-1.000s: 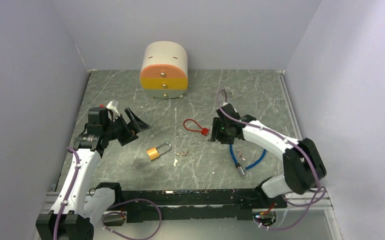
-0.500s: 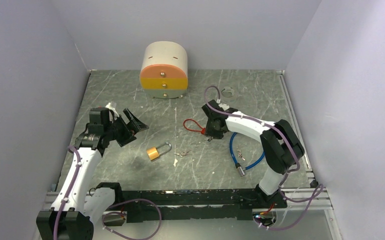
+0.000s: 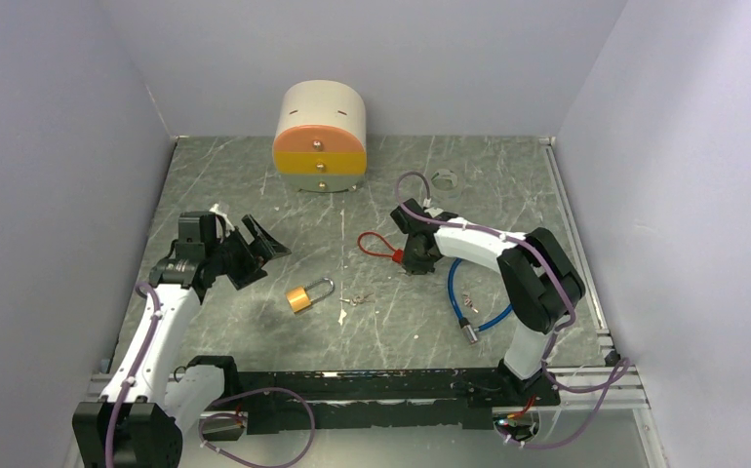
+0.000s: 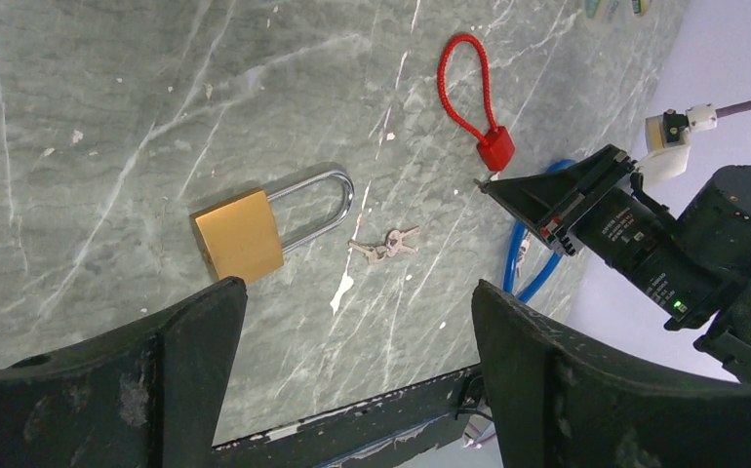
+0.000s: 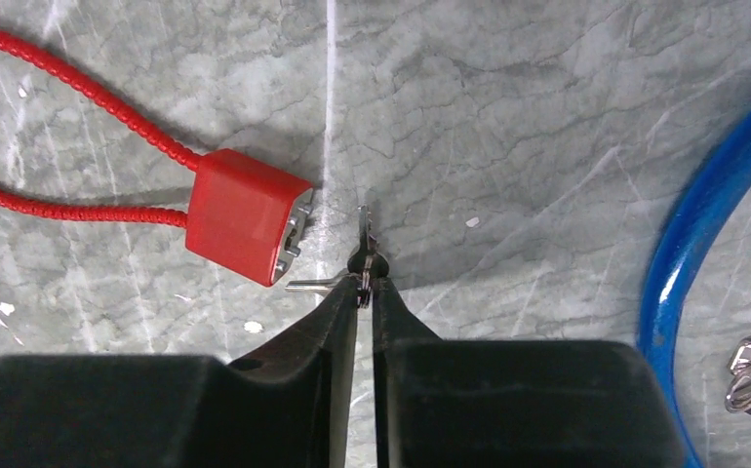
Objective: Unlock with the key
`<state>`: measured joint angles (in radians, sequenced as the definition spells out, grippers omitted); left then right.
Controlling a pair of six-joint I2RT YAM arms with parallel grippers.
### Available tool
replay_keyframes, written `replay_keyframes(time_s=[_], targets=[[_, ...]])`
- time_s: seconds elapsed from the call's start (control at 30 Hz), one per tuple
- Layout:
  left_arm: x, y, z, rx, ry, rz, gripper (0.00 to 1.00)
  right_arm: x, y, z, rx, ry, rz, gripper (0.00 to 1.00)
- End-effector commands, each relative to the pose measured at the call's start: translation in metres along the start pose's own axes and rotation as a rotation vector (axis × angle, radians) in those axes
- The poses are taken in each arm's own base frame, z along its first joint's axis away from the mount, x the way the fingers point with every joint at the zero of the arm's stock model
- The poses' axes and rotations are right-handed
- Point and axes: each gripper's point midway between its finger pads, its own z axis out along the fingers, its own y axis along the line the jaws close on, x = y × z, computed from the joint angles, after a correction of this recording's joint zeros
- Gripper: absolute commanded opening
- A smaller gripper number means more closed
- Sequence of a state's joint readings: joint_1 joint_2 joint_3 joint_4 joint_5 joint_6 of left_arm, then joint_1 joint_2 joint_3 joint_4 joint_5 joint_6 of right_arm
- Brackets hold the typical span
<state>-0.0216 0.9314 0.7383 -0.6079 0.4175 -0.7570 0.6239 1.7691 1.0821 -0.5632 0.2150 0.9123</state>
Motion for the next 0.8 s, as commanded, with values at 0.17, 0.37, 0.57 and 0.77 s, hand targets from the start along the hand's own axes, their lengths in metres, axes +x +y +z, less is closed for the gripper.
replay_keyframes(time_s=[0.17,0.37,0.57,0.77], targets=[[-0.008,-0.014,0.0,0.05,-0.012,0.007,0.9,-0.008,0.0,0.005,-0.013,-0.051,-0.067,0.0],[-0.006,-0.032,0.001,0.136,0.027,-0.018,0.94,-0.017,0.017,-0.03,-0.213,-0.14,-0.163,0.0],[-0.005,-0.059,0.003,0.276,0.084,-0.056,0.94,-0.015,0.06,-0.102,-0.63,-0.238,-0.283,0.0],[-0.003,-0.09,0.003,0.435,0.172,-0.087,0.94,-0.012,0.093,-0.173,-0.953,-0.302,-0.363,0.0]])
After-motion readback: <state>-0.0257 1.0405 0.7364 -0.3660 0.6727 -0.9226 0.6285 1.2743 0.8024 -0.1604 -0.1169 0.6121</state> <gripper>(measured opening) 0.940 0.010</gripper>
